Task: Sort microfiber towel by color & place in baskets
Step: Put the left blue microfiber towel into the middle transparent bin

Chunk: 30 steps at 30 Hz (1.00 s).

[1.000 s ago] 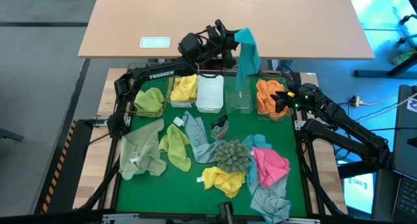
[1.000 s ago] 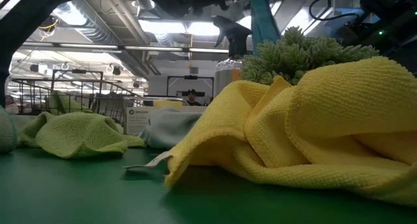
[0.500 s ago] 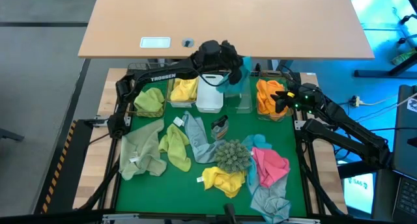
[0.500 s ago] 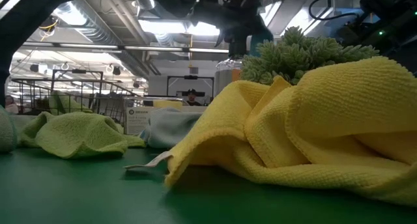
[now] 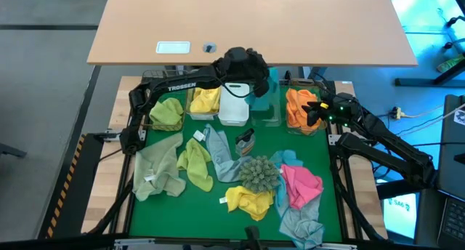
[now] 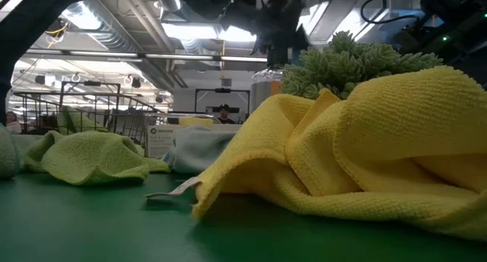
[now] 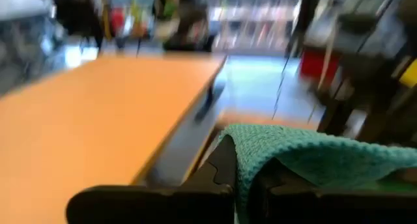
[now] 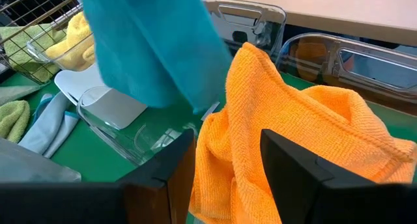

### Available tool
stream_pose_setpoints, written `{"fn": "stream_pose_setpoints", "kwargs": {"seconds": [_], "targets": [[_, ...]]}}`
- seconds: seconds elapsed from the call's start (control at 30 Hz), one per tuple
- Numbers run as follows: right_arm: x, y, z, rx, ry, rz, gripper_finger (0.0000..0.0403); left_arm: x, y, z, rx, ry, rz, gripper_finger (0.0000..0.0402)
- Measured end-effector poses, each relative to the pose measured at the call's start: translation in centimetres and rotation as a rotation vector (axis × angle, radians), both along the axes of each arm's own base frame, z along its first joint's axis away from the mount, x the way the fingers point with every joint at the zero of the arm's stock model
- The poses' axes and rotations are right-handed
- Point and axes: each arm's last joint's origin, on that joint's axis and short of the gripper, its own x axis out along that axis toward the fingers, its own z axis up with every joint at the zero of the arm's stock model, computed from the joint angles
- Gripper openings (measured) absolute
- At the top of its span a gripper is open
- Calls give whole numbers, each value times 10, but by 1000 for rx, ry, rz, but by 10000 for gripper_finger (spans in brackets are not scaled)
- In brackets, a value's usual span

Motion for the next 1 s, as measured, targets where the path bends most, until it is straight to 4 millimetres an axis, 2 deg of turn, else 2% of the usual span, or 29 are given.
{"fn": "stream_pose_setpoints", "kwargs": {"seconds": [0.13,0.27,0.57,0.63,0.83,1.0], "targets": [[0,0,0,0,0,0,172,-5,0,-17,-4,193,49,0],[0,0,0,0,0,0,172,-9,-1,-26,-33,291,58,0],[0,0,0,0,0,0,172,-2,-17,-27,-41,294,24,0],[0,0,0,0,0,0,172,5,-21,-31,-35,272,11,0],[0,0,0,0,-1,0,172,23,-32,-58,-29,305,-4,0],[0,0,0,0,0,0,172,24,-31,-63,4,328,94,8]]}}
